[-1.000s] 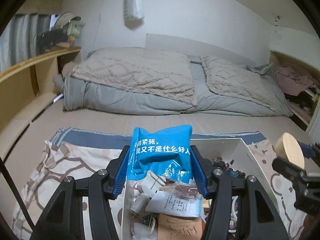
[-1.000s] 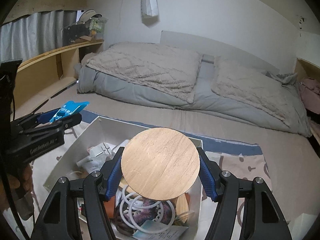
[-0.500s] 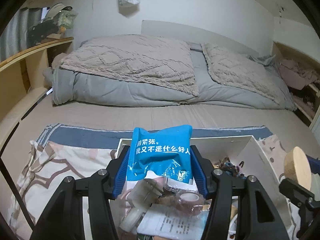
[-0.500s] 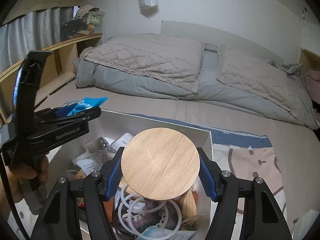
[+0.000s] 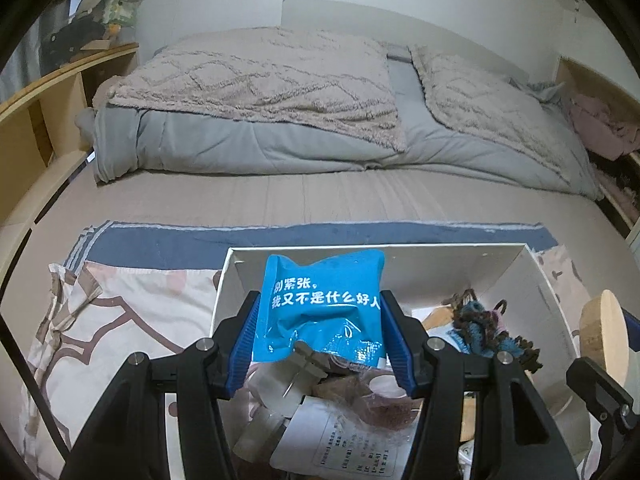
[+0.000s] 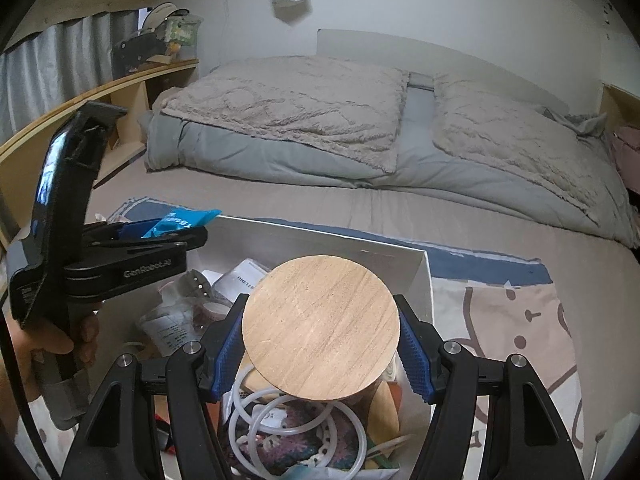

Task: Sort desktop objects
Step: 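Lower the blue packet into the box with the left tool while the right tool lowers the coaster, then open the left tool to drop the packet while the right tool opens to drop the coaster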

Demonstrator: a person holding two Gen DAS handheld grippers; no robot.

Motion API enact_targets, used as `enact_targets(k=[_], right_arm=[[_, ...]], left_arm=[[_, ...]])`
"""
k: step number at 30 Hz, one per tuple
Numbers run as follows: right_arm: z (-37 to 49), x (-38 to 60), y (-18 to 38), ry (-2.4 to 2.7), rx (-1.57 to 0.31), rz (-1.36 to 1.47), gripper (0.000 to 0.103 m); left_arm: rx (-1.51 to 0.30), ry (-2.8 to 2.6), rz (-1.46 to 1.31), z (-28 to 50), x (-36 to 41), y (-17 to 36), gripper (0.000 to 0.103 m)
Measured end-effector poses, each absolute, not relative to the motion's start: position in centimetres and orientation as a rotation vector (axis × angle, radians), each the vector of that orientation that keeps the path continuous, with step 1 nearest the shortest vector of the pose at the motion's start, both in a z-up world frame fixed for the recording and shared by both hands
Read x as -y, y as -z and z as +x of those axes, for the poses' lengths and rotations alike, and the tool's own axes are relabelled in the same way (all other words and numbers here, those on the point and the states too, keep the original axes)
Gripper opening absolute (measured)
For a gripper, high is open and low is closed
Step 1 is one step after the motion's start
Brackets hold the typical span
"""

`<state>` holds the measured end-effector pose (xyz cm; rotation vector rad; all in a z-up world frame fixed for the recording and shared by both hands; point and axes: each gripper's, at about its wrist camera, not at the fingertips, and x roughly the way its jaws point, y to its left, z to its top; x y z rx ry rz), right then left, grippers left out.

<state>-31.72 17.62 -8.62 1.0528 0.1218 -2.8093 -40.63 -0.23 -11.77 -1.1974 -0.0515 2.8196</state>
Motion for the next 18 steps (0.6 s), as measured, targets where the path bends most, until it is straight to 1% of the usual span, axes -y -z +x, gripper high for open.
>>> enact_targets(k=[2,3,5,6,7,11,18], right_arm=[[-31.8,-17.5,8.7,2.806,-0.129,1.054,0.068],[-31.8,-17.5,8.7,2.804,-0.132,1.054,0.068],[-31.8,-17.4,8.8,2.804,-0.136,1.056,0.068],[-31.8,-17.4,8.8,2.803,-0.136,1.058,0.068],[-31.8,-17.4,8.8,2.803,-0.135,1.059,0.068],[-31.8,-17.4,8.8,2.804,-0.138,1.061,0.068],[-31.9,-17.5,8.6,2.823,-0.131,1.061,0.068]], left_arm=[[0.044,-2.831,-1.222,-40.8,0.2,12.0,0.058],[0.041,-2.844,-1.239,-40.9,0.3,12.1,0.062],[0.045,-2.875,-1.27,-41.1,0.6,12.4,0.073],[0.051,-2.884,-1.277,-41.1,0.8,12.4,0.086],[0.064,-2.896,-1.272,-41.1,1.0,12.4,0.089],[0.097,-2.904,-1.238,-40.6,1.4,12.0,0.089],[0.084,-2.885,-1.222,-40.0,0.9,12.0,0.089]])
